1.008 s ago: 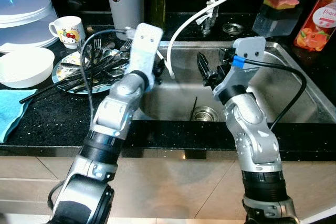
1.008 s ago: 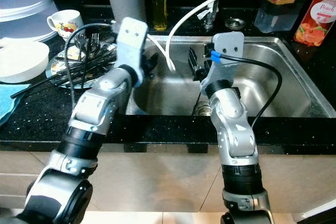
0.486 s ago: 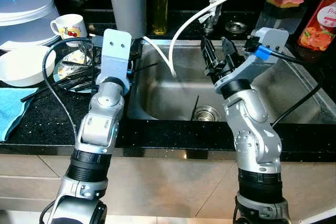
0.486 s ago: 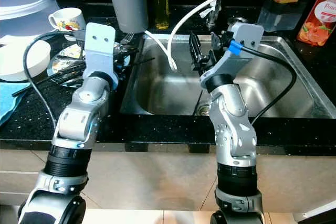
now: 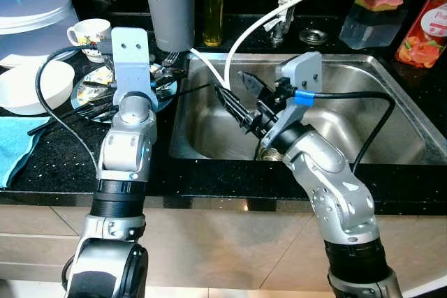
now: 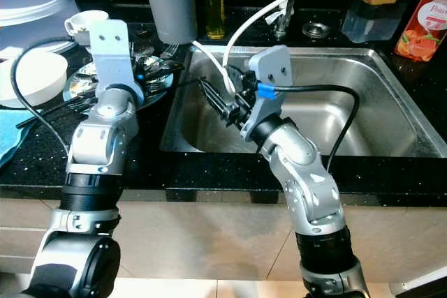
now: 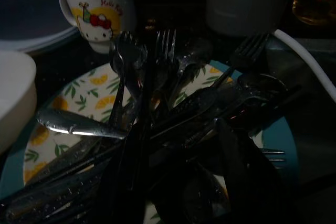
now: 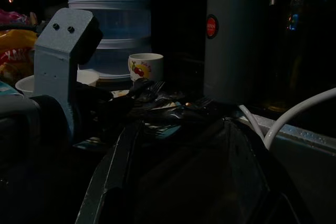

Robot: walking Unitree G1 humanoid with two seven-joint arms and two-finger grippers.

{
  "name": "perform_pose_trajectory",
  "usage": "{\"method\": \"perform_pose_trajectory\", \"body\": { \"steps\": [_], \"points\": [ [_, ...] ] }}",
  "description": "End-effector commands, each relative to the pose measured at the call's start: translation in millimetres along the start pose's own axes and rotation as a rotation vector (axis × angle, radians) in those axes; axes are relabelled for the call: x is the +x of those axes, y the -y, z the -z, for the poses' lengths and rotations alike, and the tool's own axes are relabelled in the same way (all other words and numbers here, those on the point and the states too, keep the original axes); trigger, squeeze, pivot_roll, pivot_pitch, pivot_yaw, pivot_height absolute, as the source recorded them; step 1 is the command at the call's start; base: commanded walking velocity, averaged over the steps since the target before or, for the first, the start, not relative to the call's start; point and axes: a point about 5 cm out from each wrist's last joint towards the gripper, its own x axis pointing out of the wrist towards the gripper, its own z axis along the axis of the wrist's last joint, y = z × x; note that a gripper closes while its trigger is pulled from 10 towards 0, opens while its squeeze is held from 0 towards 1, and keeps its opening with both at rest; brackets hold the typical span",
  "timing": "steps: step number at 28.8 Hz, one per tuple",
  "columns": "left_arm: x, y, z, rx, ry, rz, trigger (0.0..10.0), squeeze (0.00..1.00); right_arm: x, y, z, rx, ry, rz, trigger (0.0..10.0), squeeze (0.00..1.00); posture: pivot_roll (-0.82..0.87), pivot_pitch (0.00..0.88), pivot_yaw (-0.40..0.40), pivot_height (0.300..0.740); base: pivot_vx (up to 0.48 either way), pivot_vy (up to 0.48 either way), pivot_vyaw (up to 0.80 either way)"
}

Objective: Kitchen organization

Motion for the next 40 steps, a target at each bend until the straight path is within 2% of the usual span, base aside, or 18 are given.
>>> {"method": "perform_pose_trajectory", "body": {
  "steps": [1,8,23,24,26,27,28,30,36,40],
  "points": [
    [1.4,3.4,3,-0.018,-0.035,0.005,10.0,0.00,-1.5,-2.4,2,-0.007,-0.016,-0.001,10.0,0.00,0.04,0.060,0.023,0.740,0.000,0.000,0.00],
    [5.4,-4.7,11,-0.005,-0.075,-0.059,10.0,0.00,-3.9,2.0,7,-0.013,-0.039,0.028,10.0,0.00,0.04,0.053,0.018,0.740,0.000,0.000,0.00],
    [17.1,-15.2,14,-0.055,-0.150,-0.106,10.0,0.00,-3.5,4.8,7,-0.009,-0.031,0.047,10.0,0.00,0.04,0.045,0.023,0.740,0.000,0.000,0.00],
    [18.5,-15.9,16,-0.074,-0.170,-0.106,4.7,0.00,-3.5,5.5,6,-0.011,-0.028,0.052,10.0,0.00,0.04,0.045,0.023,0.740,0.000,0.000,0.00],
    [18.8,-16.0,17,-0.083,-0.183,-0.105,4.7,0.00,-3.7,6.0,6,-0.012,-0.026,0.055,10.0,0.00,0.04,0.045,0.023,0.740,0.000,0.000,0.00],
    [18.9,-16.1,18,-0.087,-0.191,-0.106,4.2,0.00,-3.9,6.4,6,-0.012,-0.024,0.058,10.0,0.00,0.04,0.045,0.023,0.740,0.000,0.000,0.00],
    [18.9,-16.1,18,-0.087,-0.191,-0.106,4.2,0.00,-3.9,6.4,6,-0.012,-0.024,0.058,10.0,0.00,0.04,0.045,0.023,0.740,0.000,0.000,0.00],
    [19.4,-16.1,20,-0.090,-0.195,-0.105,0.0,0.00,-3.8,7.3,5,-0.012,-0.022,0.064,10.0,0.00,0.04,0.043,0.025,0.740,0.000,0.000,0.00],
    [19.9,-16.3,20,-0.082,-0.183,-0.105,0.0,0.00,-3.6,7.9,5,-0.010,-0.019,0.071,10.0,0.00,0.04,0.043,0.025,0.740,0.000,0.000,0.00],
    [20.5,-17.8,13,-0.056,-0.124,-0.121,0.0,0.00,-3.3,8.4,5,-0.009,-0.016,0.076,10.0,0.00,0.04,0.040,0.022,0.740,0.000,0.000,0.00]
  ]
}}
